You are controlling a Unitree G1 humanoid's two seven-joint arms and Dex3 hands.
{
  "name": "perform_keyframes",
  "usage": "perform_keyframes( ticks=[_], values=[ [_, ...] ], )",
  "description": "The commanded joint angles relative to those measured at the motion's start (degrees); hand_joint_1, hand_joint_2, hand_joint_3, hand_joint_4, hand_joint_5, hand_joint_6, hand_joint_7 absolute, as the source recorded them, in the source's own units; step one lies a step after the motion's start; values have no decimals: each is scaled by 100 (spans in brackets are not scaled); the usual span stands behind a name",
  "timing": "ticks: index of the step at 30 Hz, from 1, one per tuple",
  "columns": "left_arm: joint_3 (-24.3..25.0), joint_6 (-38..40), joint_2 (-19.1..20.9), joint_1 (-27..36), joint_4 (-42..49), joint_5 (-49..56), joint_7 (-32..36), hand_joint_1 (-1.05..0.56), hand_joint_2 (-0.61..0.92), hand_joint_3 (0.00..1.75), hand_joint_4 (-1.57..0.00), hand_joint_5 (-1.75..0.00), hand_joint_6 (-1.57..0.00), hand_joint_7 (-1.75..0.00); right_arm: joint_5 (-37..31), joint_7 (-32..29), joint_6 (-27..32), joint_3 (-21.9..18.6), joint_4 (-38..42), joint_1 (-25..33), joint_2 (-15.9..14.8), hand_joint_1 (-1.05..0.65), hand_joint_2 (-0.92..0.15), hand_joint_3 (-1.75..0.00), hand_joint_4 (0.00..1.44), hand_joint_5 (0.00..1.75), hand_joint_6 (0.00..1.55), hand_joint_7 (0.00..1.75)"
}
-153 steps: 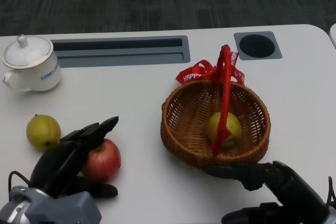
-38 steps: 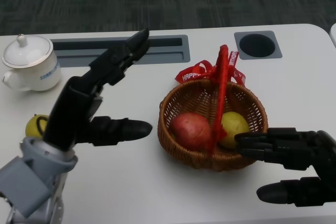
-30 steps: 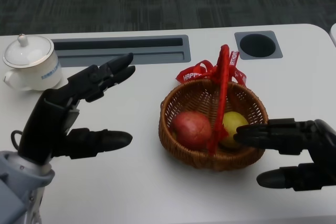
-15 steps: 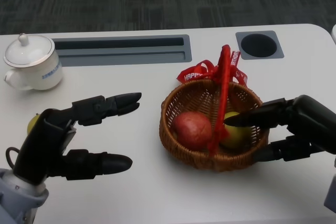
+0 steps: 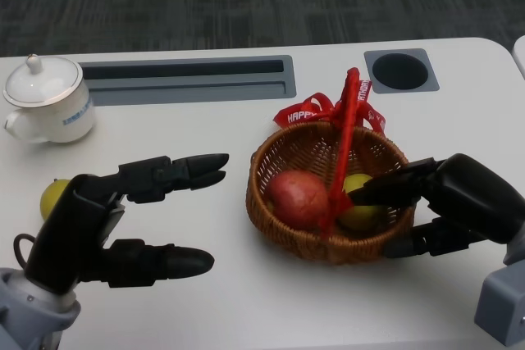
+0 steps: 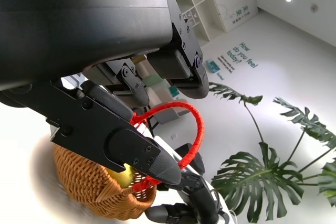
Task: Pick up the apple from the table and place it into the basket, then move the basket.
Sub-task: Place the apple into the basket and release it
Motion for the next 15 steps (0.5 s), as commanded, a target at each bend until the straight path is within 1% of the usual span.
perform_keyframes(
  ticks=[1, 7, 15],
  values=[
    [18, 59, -3, -8, -63, 17, 80, -56, 72, 0, -86, -5, -76, -2, -238, 170, 180, 370, 162, 159, -123, -59, -88, -1, 84, 1, 75, 1],
    [12, 145, -46, -21, -106, 79, 135, -55, 72, 0, -87, -5, -77, -1, -236, 5, 122, 662, 97, 179, -208, -59, -88, 0, 84, 1, 75, 1],
    [-12, 182, -124, -40, -94, 55, 143, -52, 72, 0, -87, -4, -77, -1, -425, -490, -120, 937, -391, 202, -560, -53, -87, 0, 86, 1, 75, 0]
  ],
)
